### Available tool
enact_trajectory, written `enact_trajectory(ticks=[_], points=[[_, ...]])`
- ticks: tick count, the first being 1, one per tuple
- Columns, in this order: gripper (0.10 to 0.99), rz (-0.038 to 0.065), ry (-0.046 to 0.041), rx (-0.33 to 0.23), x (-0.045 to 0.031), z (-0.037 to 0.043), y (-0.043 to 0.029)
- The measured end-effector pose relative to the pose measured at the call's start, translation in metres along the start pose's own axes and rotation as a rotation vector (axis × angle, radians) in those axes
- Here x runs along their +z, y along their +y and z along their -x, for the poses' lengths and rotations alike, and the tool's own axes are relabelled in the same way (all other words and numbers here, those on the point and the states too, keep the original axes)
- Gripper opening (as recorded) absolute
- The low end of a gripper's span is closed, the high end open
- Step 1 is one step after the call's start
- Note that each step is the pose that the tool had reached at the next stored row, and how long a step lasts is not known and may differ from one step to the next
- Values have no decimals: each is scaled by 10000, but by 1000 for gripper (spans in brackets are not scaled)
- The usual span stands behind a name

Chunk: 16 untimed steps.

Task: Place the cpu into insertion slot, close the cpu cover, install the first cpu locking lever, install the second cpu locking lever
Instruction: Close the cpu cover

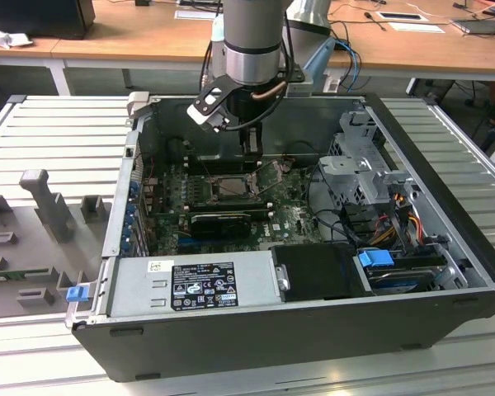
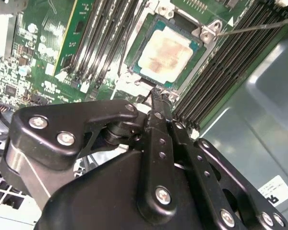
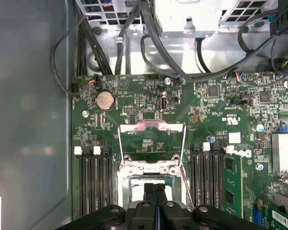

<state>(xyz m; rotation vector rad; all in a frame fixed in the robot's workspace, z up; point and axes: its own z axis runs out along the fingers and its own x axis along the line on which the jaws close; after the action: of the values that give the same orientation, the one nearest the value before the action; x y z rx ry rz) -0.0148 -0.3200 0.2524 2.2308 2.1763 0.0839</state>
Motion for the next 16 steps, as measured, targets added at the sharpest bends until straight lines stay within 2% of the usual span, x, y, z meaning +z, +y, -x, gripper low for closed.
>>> enact_trajectory(ticks=[6, 14, 16], points=[[106, 0, 0, -1, -67, -2, 21], [106, -8, -1, 0, -63, -6, 186], [106, -9, -1, 2, -98, -7, 193]])
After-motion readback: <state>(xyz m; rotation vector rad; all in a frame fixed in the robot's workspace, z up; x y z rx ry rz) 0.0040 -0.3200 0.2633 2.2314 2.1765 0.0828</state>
